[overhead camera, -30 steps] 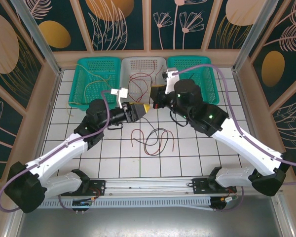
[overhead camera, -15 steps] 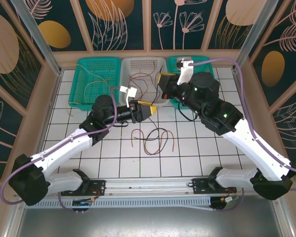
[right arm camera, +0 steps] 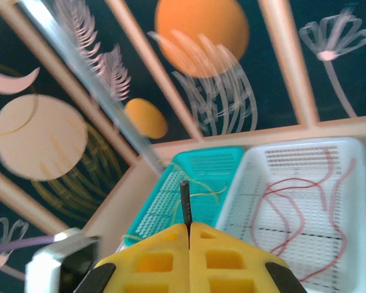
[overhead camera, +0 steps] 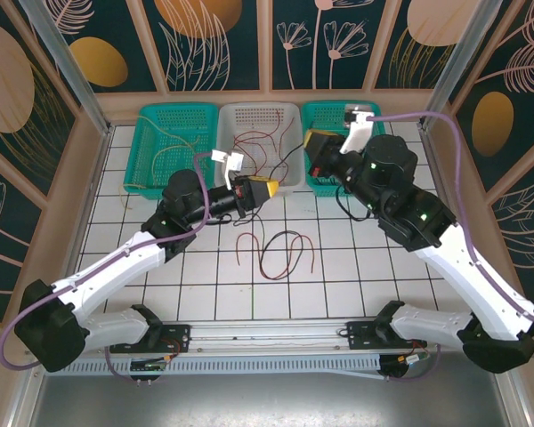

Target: Untangle the cables

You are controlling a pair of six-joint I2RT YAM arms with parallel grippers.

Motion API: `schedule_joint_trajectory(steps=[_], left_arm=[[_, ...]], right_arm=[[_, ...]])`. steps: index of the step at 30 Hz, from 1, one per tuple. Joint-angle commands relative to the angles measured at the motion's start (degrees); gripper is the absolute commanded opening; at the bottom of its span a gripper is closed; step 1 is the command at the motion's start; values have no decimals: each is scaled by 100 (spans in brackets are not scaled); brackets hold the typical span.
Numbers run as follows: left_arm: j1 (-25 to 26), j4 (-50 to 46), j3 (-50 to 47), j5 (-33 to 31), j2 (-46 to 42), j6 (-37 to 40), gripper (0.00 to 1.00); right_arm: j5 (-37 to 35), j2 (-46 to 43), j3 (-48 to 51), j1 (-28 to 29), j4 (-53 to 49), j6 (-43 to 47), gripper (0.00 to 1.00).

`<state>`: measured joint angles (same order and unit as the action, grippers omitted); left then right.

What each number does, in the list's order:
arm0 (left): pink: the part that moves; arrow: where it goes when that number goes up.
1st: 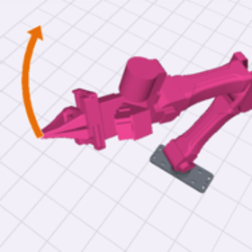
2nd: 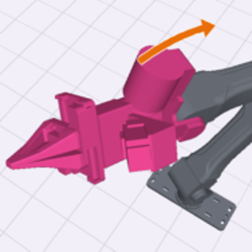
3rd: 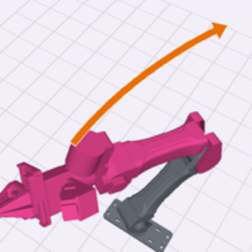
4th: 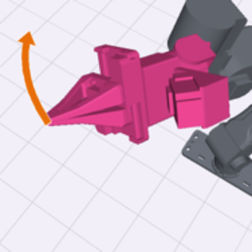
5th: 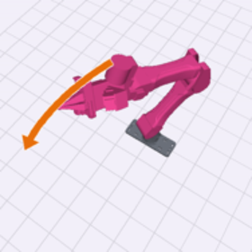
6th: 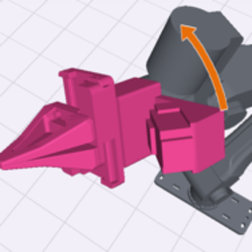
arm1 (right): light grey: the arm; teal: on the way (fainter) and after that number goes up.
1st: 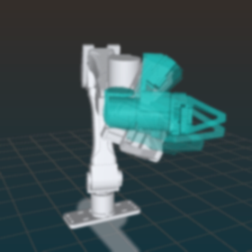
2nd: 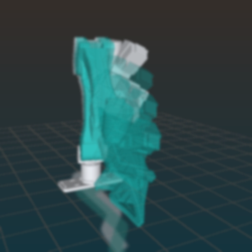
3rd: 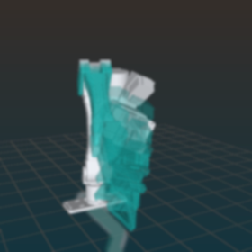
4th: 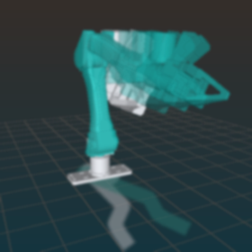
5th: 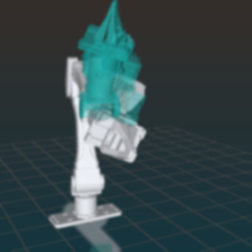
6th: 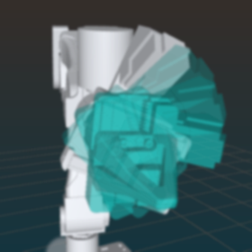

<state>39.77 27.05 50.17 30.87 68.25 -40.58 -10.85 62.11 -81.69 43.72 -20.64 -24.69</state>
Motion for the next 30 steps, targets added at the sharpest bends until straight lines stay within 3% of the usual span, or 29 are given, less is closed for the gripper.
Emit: schedule_joint_trajectory(steps=[1,5,8,11,14,15,17,21,25,30], left_arm=[[22,832,313,222,-119,-63,0],[78,814,773,963,76,-207,0],[110,676,905,1136,110,-105,0],[110,472,969,800,48,23,0],[110,-297,1235,-308,17,239,0],[110,-589,1348,-804,19,286,0],[101,-852,1504,-1486,39,175,0],[100,-894,1828,-1777,183,-241,0],[97,-1249,2230,-2098,350,-536,0],[100,-1165,2449,-2033,415,-912,0]], right_arm=[[9,-6,251,-510,-421,-727,0],[455,57,591,-674,-290,-989,0],[751,188,731,-674,-78,-1144,0],[977,232,909,-676,174,-1246,0],[977,144,938,-668,238,-1179,0],[979,47,936,-649,285,-1083,7],[977,-227,981,-543,431,-871,30],[919,-704,1132,-246,589,-425,70],[979,-756,1305,108,606,-221,71],[967,-372,1287,892,860,141,72]])
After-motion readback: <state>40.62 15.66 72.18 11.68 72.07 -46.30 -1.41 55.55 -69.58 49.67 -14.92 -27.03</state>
